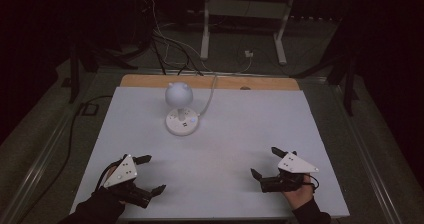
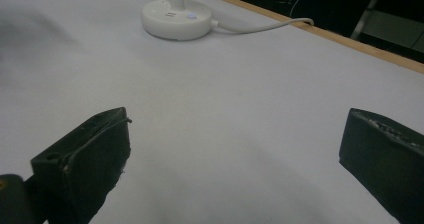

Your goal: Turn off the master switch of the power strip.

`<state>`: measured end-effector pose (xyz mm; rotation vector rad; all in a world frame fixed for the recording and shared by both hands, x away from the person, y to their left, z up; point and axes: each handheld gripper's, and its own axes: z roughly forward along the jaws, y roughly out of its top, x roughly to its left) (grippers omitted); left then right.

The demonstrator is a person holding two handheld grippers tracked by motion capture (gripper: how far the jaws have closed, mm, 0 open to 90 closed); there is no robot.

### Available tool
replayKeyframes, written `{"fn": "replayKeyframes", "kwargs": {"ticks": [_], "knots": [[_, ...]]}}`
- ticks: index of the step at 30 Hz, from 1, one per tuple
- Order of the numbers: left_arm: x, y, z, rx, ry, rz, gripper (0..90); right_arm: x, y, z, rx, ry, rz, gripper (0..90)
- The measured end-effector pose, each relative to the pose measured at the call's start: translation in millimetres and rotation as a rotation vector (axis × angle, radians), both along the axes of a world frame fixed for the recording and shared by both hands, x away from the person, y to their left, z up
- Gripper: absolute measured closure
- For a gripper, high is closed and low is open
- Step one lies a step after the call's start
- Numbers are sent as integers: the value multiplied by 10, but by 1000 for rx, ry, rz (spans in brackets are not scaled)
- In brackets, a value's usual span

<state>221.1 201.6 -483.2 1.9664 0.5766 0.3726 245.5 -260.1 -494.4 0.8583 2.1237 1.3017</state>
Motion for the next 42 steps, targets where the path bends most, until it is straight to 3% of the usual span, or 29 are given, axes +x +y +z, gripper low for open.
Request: {"fn": "replayKeyframes", "kwargs": {"ticks": [21, 24, 33, 42], "knots": [[256, -236, 200, -15, 0, 13, 4, -22, 27, 14, 4, -4, 7, 0], [306, -261, 235, -33, 5, 14, 4, -16, 25, 8, 9, 1, 6, 0], [462, -380, 318, -23, -10, 11, 4, -19, 34, 9, 12, 1, 16, 0], [639, -499, 316, -16, -7, 43, 4, -17, 31, 5, 22, 8, 20, 0]]}}
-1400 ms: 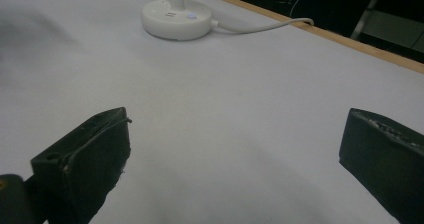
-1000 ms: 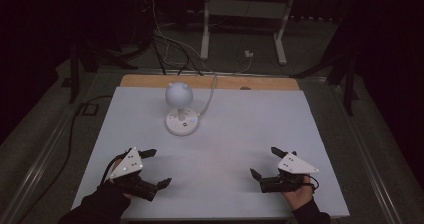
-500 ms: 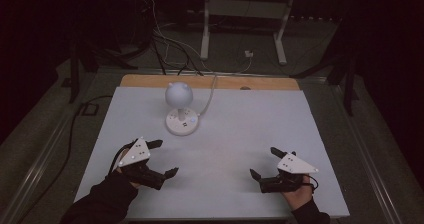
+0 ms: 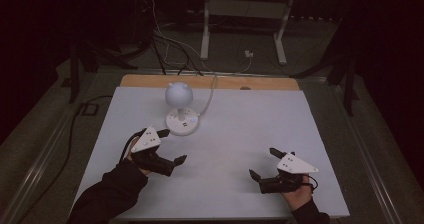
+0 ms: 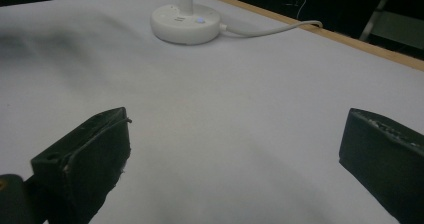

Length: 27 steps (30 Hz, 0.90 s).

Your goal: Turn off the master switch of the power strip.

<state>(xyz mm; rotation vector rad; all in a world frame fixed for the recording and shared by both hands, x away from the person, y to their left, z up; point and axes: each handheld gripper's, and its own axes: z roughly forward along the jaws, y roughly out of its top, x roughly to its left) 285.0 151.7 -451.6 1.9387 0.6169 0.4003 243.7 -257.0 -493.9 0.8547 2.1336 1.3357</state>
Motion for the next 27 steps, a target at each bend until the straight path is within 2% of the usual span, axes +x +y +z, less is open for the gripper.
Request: {"fn": "replayKeyframes", "kwargs": {"ticks": [3, 5, 11, 16, 19, 22, 24, 27], "knots": [[45, -41, -8, 21, -18, 12, 4, 4, -5, 0, 6, 5, -1, 0], [89, -65, -12, 28, -6, 22, 4, 6, -7, -2, 6, 6, -1, 0], [239, -142, -33, 8, 11, 70, 4, 3, -5, 0, 8, 7, 4, 0], [334, -228, -43, -16, 9, 138, 4, 6, -13, 4, 15, 6, 5, 0], [378, -287, -54, 1, -4, 169, 4, 5, -15, 6, 14, 4, 7, 0], [422, -342, -69, 15, 20, 211, 4, 4, -19, 8, 22, 7, 8, 0], [453, -371, -82, 18, 33, 217, 4, 4, -19, 12, 24, 5, 9, 0], [483, -425, -106, 19, 18, 260, 4, 5, -20, 8, 26, 8, 10, 0]]}}
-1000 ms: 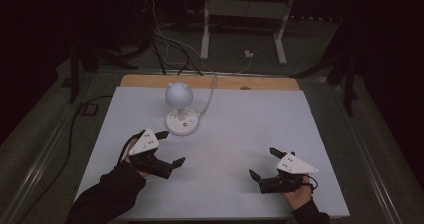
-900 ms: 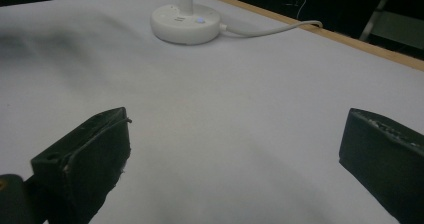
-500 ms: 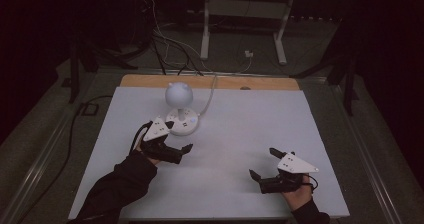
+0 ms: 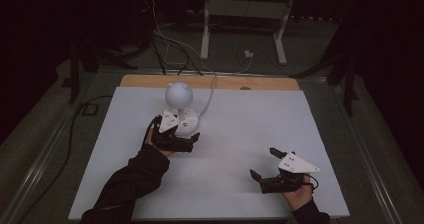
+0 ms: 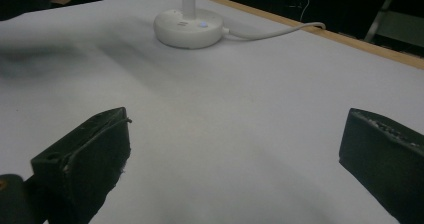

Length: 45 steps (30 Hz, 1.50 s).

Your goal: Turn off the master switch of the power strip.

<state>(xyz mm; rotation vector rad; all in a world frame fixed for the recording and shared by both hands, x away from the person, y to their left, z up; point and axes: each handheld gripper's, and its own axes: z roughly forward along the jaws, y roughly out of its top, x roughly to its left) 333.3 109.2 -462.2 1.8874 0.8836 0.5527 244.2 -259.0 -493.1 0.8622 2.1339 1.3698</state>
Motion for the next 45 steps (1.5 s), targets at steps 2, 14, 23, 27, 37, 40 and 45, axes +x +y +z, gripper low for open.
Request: {"fn": "replayKeyframes", "kwargs": {"ticks": [2, 14, 23, 27, 37, 40, 45], "knots": [[28, -34, -18, 4, -2, 17, 4, 0, 1, 0, -2, -1, 1, 0], [160, -208, -151, 26, 4, 41, 38, -5, 0, 9, 4, -2, 5, 0], [249, -325, -227, 77, -1, 53, 165, -7, -9, 17, 14, -4, 6, 0], [284, -361, -275, 85, -4, 75, 257, -8, 3, 14, 11, -3, 13, 0], [360, -413, -331, 138, -40, 112, 553, -10, -5, 18, 17, -3, 18, 0], [401, -397, -346, 140, -30, 126, 619, -11, -7, 20, 24, -2, 21, 0], [458, -389, -376, 147, -21, 147, 744, -11, -7, 23, 27, -1, 20, 0]]}}
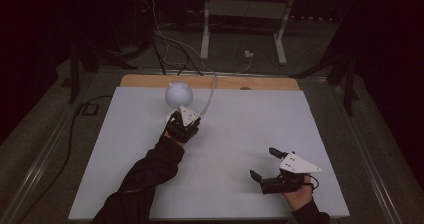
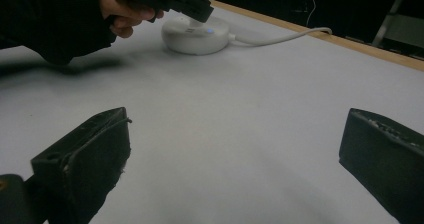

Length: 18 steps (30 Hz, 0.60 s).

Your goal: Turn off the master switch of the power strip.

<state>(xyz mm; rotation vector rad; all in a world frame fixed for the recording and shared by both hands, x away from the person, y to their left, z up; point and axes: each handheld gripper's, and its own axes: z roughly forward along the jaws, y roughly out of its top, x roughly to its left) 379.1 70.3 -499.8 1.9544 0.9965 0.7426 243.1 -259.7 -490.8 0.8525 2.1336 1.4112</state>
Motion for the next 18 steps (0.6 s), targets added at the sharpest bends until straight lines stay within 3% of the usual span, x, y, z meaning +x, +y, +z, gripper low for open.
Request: {"fn": "replayKeyframes", "kwargs": {"ticks": [4, 8, 15, 18], "knots": [[25, -14, -29, 44, -20, 7, 826, -1, 0, 2, -3, -3, 1, 0], [57, -2, -49, 55, -32, 11, 900, -2, -2, -1, -4, 0, 0, 0], [105, -38, -148, 140, -58, 34, 900, -3, 0, 2, -3, -4, 3, 0], [127, -41, -182, 149, -63, 42, 900, -1, -4, -1, -2, 0, 1, 0]]}}
